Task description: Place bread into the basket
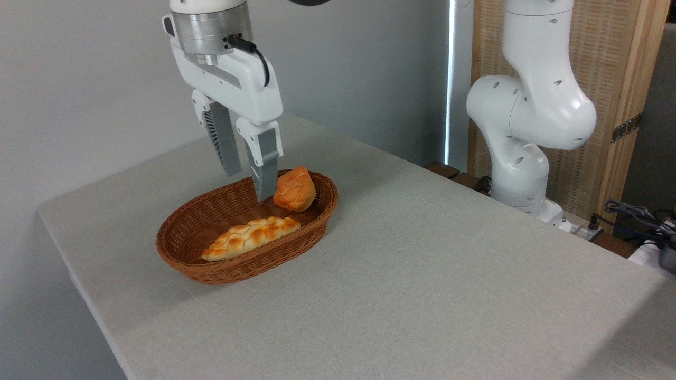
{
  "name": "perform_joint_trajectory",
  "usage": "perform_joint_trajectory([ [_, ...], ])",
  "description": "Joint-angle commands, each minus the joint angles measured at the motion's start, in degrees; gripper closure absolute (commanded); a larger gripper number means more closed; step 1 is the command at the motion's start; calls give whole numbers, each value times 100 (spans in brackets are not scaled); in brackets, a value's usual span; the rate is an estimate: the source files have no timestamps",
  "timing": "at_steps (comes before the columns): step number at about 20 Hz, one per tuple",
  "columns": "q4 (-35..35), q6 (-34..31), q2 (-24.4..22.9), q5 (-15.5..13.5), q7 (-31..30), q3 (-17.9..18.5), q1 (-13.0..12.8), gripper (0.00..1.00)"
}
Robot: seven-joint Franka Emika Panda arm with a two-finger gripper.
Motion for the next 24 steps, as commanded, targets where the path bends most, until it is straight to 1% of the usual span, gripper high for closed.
perform_joint_trajectory([
  [1,346,-371,41,15,652,652,-202,0],
  [3,346,-362,32,15,793,724,-193,0],
  [8,337,-371,32,6,680,689,-184,0],
  [11,329,-371,32,6,513,654,-184,0],
  [18,337,-388,32,41,513,654,-184,0],
  [20,337,-458,32,426,478,645,-184,0],
  [21,337,-459,32,471,425,636,-184,0],
  [24,337,-459,59,480,126,531,-184,0],
])
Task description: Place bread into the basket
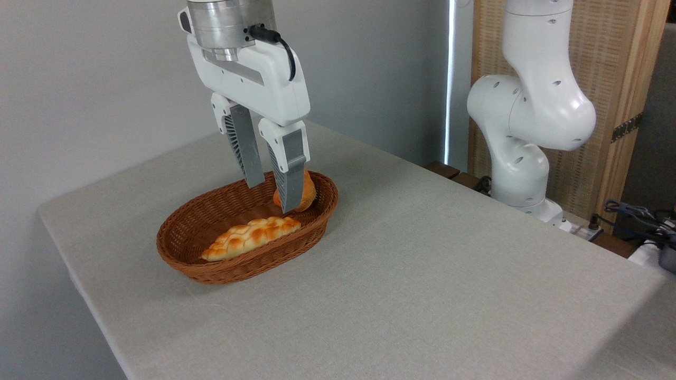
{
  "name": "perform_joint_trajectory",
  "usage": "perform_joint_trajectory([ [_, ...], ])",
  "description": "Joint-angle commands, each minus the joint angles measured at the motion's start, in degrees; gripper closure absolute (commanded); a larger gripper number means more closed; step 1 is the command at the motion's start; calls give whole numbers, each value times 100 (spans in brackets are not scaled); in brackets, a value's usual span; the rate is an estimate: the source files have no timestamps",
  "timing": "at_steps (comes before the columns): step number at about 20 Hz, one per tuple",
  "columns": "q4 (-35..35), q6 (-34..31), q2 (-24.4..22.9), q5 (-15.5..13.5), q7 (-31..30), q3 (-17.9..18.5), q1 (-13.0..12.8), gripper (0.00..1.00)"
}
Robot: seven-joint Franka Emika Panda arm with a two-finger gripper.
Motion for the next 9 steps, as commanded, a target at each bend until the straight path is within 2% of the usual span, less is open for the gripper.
perform_joint_trajectory([
  [1,98,-186,42,114,-266,-82,-33,0],
  [9,98,-195,34,70,-187,-38,-33,0],
])
